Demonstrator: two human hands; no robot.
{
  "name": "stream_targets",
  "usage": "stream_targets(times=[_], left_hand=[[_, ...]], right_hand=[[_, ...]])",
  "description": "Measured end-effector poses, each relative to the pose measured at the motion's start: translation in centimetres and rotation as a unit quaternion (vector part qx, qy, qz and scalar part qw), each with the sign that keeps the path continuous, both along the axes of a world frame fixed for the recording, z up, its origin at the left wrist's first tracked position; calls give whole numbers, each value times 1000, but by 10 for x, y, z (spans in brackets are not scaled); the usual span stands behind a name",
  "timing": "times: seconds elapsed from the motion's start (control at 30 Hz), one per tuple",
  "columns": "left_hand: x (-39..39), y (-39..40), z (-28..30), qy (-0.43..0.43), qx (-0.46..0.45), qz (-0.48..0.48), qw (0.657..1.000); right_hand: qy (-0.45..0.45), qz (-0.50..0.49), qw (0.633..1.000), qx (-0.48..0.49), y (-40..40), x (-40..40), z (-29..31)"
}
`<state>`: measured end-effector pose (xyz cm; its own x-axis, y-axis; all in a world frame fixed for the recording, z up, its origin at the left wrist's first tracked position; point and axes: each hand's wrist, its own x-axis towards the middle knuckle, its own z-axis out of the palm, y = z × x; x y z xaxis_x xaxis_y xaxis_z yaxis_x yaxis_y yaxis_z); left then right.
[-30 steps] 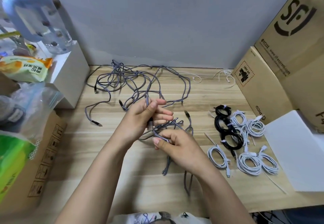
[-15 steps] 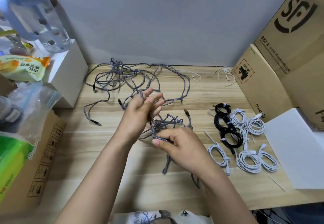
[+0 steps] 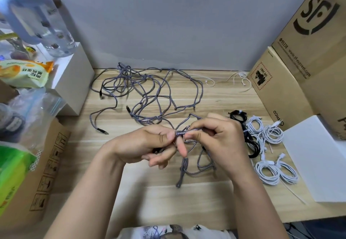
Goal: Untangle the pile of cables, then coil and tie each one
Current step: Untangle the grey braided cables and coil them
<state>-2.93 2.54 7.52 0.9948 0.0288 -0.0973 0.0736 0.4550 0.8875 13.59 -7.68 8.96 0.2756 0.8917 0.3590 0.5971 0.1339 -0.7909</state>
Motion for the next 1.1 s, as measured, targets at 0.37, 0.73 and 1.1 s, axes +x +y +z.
stream_targets(times=[0.37,0.73,1.1], left_hand=[[9,-14,23,-240,-335,131,902],[32,-4,5,-72,-84,491,864],[27,-12,-9,162,306,349,871]], right_hand=[[62,63,984,-151,12,-15,-29],[-129,110,941,-291,0,-26,-20],[-250,40,952,-170,-8,-24,-10]])
